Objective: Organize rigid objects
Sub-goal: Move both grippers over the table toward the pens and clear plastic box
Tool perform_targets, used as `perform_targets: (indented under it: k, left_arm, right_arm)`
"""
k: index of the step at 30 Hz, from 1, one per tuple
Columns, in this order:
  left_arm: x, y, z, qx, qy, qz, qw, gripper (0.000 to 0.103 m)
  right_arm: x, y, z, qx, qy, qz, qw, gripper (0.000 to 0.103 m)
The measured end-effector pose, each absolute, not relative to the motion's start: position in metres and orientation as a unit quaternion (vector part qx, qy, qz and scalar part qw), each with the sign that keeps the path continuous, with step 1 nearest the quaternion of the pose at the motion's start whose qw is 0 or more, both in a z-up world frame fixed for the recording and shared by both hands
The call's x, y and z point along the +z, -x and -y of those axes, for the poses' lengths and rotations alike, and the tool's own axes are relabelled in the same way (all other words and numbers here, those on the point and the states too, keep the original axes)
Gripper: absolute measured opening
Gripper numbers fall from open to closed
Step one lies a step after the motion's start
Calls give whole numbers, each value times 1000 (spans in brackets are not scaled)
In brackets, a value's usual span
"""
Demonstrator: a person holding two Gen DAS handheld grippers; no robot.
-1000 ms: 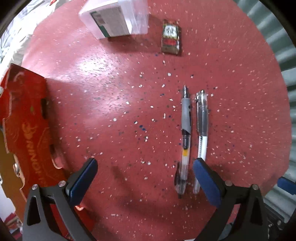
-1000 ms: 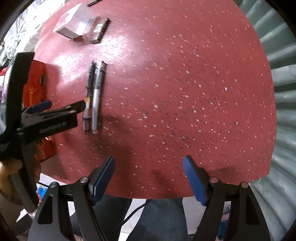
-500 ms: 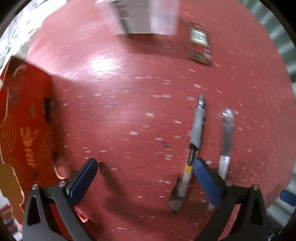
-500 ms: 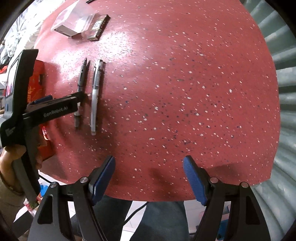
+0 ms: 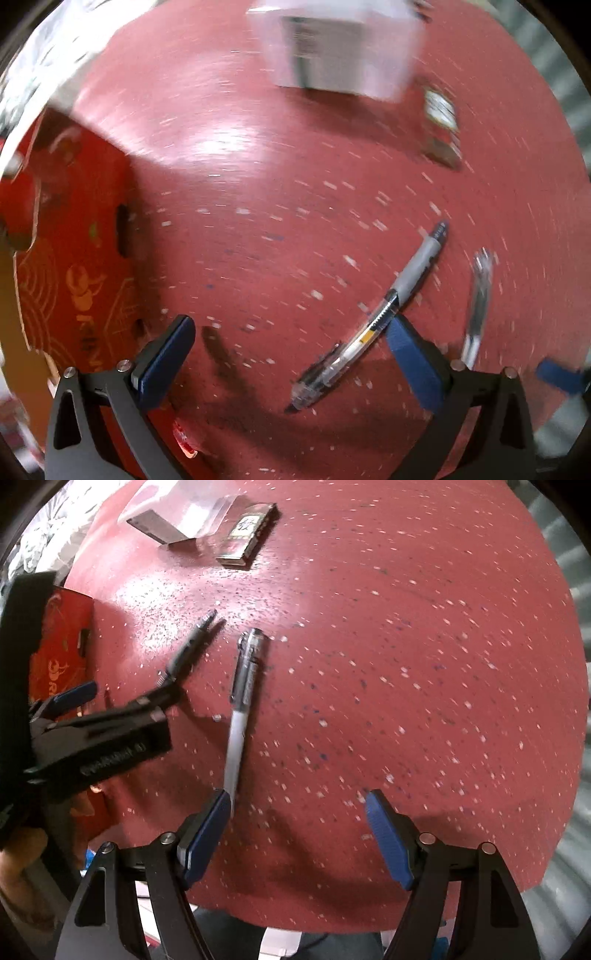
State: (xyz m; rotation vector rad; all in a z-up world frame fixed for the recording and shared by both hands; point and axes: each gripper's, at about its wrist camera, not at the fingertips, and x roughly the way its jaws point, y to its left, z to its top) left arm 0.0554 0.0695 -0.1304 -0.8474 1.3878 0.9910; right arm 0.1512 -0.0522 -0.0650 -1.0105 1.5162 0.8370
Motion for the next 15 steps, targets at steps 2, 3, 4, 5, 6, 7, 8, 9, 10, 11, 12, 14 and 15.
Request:
perform_targets:
  k: [2, 3, 4, 5, 6, 7, 8, 9, 10, 11, 12, 14, 15]
  left_arm:
    - [-129, -49, -78, 443, 388, -576, 567, 103]
    - [-129, -49, -80, 445, 388, -577, 564, 103]
    - [-128, -51, -80, 449, 381, -576, 567, 103]
    - [-126, -55, -79, 448, 370, -578, 573, 103]
    - [-126, -62, -76, 438, 354, -585, 584, 103]
    - [-125, -70, -73, 427, 340, -591, 594, 103]
    - [-125, -77, -71, 415, 322, -599, 605, 103]
    - [-124, -85, -68, 402, 299, -606, 618, 103]
    - [-123, -90, -67, 391, 285, -611, 627, 103]
    - [-123, -95, -66, 379, 273, -616, 634, 103]
    - [-123, -99, -64, 368, 263, -621, 640, 103]
    - [-125, -104, -63, 355, 257, -624, 647, 103]
    - [-128, -104, -61, 352, 262, -623, 648, 103]
  right_arm:
    - [-67, -151, 49, 351, 422, -640, 538, 76]
    - [-67, -152, 47, 351, 421, -639, 539, 76]
    - [-65, -155, 46, 350, 423, -636, 542, 76]
    - [-63, -158, 43, 350, 427, -630, 546, 76]
    - [-57, -162, 40, 355, 431, -620, 551, 76]
    - [-52, -165, 34, 359, 435, -609, 558, 76]
    - [-48, -168, 28, 363, 438, -599, 564, 76]
    - [-42, -174, 19, 367, 438, -589, 571, 76]
    - [-37, -180, 11, 372, 438, -581, 577, 76]
    - [-31, -185, 0, 378, 441, -570, 581, 76]
    - [-27, -187, -7, 383, 446, -560, 584, 76]
    - [-20, -190, -23, 401, 460, -536, 583, 76]
    - [-16, -189, -35, 419, 471, -519, 577, 76]
